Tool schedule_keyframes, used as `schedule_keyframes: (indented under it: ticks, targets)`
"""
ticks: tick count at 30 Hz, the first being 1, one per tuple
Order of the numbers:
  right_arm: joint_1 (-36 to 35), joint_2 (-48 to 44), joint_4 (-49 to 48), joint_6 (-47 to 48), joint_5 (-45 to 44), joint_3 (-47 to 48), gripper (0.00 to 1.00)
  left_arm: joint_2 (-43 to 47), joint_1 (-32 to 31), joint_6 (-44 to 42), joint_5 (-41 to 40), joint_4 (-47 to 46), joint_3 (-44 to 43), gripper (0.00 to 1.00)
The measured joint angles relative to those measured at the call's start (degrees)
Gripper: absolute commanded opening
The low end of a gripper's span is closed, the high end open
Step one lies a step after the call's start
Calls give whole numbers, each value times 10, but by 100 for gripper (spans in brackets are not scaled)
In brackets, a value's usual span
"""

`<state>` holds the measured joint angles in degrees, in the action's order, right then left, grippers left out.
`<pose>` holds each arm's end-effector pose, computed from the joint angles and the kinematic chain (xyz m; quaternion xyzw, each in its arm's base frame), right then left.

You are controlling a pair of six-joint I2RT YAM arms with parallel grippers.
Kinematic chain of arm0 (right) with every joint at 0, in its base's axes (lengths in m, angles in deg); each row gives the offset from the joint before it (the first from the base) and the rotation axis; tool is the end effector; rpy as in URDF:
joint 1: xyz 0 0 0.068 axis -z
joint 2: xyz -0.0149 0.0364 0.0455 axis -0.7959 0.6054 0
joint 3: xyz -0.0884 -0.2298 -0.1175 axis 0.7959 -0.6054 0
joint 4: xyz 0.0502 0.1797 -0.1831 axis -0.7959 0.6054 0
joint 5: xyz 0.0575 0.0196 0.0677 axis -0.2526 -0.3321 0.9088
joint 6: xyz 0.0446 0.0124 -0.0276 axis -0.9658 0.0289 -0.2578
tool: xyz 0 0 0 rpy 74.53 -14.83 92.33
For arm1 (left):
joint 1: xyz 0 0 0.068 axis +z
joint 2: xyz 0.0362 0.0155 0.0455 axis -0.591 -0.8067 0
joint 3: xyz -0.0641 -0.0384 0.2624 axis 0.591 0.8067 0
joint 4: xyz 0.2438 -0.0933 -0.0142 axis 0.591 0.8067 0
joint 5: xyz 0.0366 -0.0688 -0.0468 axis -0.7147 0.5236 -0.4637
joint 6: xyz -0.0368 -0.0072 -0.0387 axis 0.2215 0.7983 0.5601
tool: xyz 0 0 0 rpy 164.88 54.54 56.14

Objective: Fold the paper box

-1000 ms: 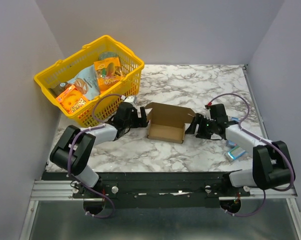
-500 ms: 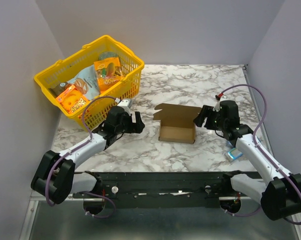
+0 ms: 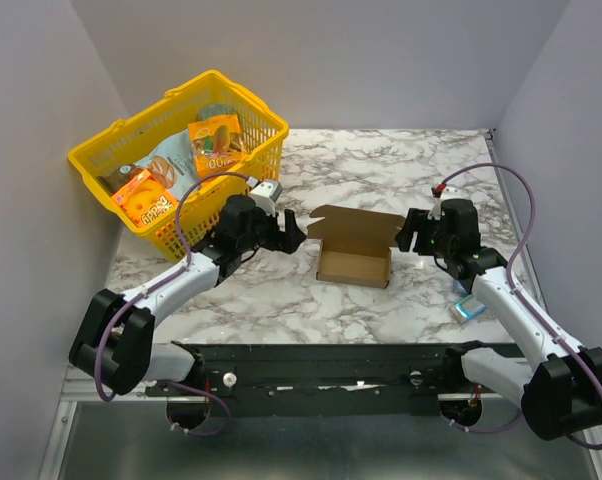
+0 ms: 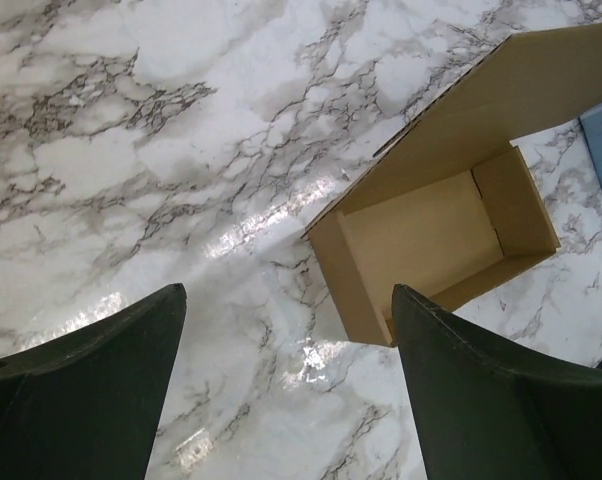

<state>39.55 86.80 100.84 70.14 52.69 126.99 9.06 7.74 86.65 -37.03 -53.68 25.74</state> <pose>0.2226 0.0528 0.2506 0.0135 0.8908 0.1185 0.4384 0.2467 -0.1435 0.2357 0.1248 0.8322 -0.3109 0.4419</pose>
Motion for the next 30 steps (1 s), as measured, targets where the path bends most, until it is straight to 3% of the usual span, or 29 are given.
schedule_keyframes:
  ticks: [11,14,17,23,30]
  targets:
    - [0,5,-32,31,21,0,63,-99,-47,-65,-1,-3,-90,83]
    - [0,16,-38,35,30,0,61,-111,-57,-75,-3,-3,-99,77]
    - [0,27,-41,36,35,0,58,-121,-61,-82,-4,-3,-104,70]
    - [0,34,-43,40,43,0,51,-138,-69,-90,-10,-2,-115,45]
    - [0,34,-48,45,50,0,38,-145,-87,-89,-22,-2,-116,22]
